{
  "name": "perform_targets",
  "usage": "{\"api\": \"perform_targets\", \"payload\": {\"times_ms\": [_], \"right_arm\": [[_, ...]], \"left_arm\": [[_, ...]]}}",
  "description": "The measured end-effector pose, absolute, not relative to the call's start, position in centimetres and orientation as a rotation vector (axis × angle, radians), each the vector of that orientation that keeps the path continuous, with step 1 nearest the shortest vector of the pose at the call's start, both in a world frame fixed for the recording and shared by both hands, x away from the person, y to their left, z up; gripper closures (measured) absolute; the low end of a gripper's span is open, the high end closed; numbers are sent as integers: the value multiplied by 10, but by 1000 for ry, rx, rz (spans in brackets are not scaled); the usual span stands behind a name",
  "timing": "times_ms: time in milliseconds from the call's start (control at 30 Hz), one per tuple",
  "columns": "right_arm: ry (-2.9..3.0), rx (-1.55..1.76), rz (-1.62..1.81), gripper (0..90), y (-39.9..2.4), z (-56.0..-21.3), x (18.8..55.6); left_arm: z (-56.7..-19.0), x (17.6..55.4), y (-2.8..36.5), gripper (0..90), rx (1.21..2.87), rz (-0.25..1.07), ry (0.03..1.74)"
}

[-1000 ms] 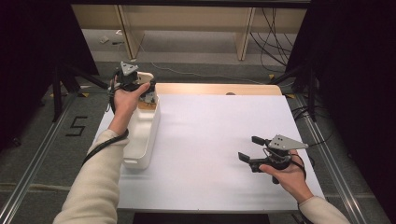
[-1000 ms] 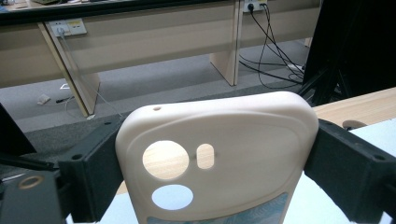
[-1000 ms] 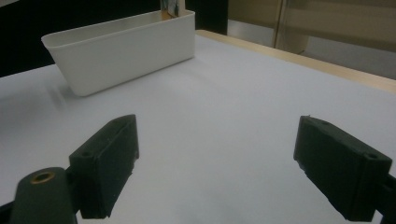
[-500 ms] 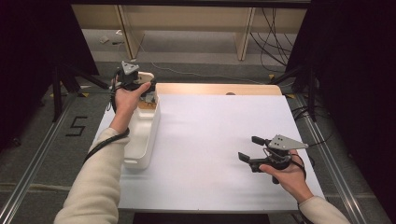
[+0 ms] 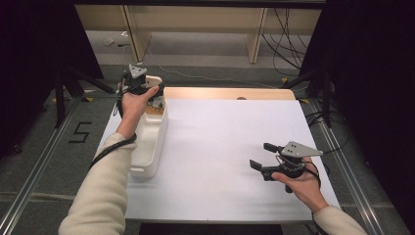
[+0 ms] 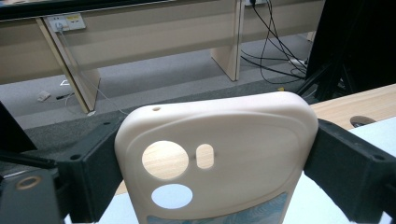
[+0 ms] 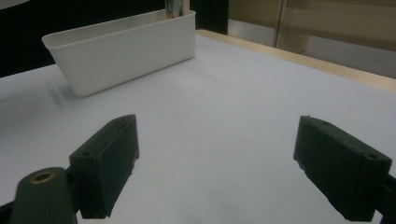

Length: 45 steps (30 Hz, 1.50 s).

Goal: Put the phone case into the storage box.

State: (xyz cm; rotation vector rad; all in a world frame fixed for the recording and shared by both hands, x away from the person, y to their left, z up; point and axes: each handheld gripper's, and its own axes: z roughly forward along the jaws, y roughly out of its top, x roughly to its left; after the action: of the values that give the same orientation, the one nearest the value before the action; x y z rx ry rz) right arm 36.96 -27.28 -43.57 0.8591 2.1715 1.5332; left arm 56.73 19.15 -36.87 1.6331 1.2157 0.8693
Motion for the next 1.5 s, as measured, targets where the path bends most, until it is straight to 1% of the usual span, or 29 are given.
{"api": "perform_targets", "payload": {"times_ms": [1500], "right_arm": [[2174,857,1537,151,-273,-436,370]], "left_arm": [[-384,579,193,99,1664,854,1258]]}}
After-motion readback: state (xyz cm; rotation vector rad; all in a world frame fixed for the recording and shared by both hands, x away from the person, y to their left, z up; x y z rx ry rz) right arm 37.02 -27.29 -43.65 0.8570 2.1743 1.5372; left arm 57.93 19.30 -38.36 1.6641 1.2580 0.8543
